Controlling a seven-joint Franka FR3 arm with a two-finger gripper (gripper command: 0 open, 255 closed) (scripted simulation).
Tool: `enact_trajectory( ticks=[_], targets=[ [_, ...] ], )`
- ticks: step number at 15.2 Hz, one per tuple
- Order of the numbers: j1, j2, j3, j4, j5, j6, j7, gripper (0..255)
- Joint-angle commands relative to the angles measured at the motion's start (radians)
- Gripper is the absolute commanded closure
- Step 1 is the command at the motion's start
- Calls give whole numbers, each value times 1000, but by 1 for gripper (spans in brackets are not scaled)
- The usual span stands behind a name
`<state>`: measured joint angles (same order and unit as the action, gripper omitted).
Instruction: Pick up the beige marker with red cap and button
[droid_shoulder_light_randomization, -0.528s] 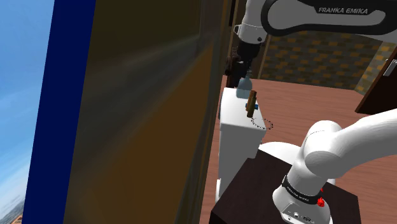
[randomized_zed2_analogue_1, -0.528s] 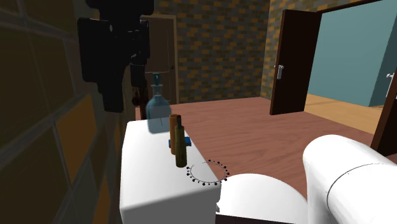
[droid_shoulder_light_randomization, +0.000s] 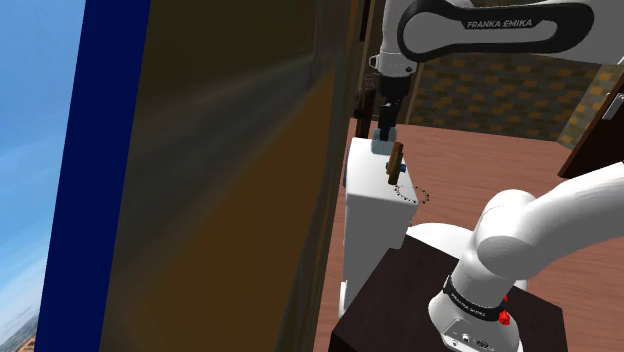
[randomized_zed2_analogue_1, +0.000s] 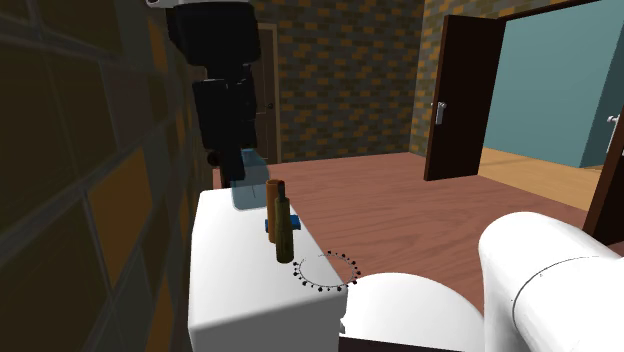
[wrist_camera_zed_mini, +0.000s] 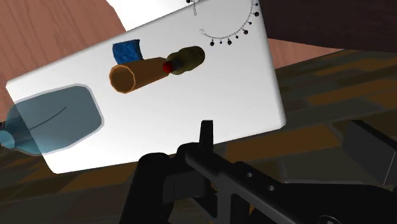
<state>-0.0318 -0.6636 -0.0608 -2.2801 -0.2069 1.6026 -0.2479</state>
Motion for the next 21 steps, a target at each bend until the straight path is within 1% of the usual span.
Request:
enact_trajectory(
  ticks=[1,7,8,15,17,18,21],
  targets=[
    [-15,32,-38,-1,-35,-16,-58,0],
    [-58,158,-131,43,-143,-64,-218,0],
    [-61,165,-136,46,-149,-66,-227,0],
    [-63,168,-148,-52,-158,32,-202,0],
    [-63,168,-148,-52,-158,32,-202,0],
    [-63,167,-148,-52,-157,31,-202,255],
    [-63,167,-148,-52,-157,31,-202,255]
  ],
)
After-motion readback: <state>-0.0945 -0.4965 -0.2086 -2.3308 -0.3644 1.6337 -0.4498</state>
